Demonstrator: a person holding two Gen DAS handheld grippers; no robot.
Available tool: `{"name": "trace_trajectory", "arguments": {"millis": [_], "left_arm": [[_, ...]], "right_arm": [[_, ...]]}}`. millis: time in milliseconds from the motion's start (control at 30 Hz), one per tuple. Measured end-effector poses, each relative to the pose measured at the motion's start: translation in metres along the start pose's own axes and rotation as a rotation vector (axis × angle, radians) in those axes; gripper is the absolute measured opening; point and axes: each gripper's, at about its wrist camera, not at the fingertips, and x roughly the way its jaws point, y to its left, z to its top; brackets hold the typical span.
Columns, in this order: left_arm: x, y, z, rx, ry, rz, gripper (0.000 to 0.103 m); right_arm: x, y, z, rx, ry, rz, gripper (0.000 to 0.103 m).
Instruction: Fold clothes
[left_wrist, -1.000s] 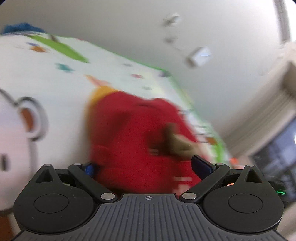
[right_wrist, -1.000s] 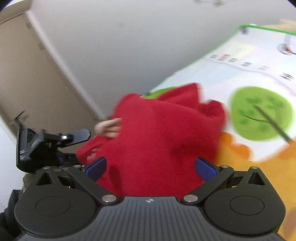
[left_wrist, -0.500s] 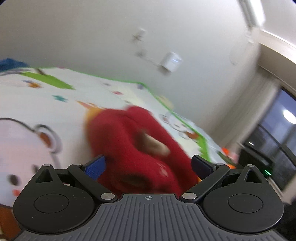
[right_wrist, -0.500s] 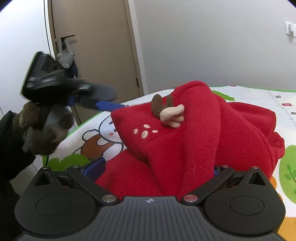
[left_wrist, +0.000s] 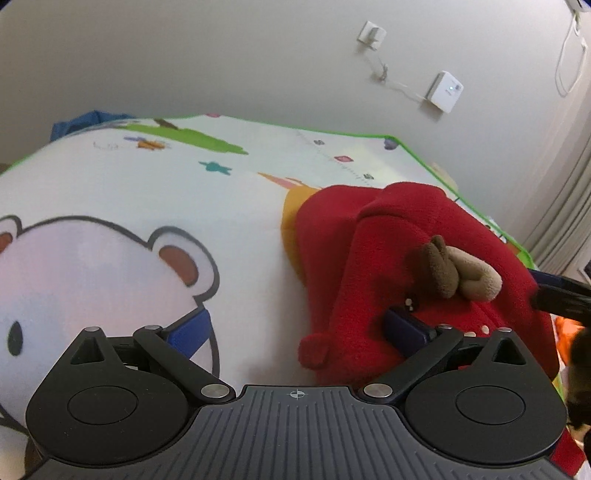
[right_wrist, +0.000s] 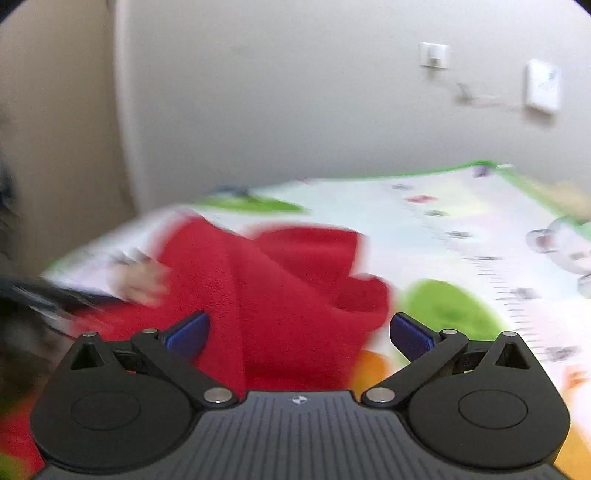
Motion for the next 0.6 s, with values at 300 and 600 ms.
{"name": "trace_trajectory", "arguments": {"millis": [300, 600], "left_arm": [[0.002, 0.012, -0.005, -0.033, 0.003, -0.005, 0.103], [-0.024, 0.0, 0.041, 0.007, -0.104, 0.026, 0.103]], "right_arm": [[-0.002, -0.009, -0.014, 0.042, -0.022, -0.02, 0.103], [-0.008, -0.003, -0.014, 0.055, -0.016, -0.041, 0.103]]}}
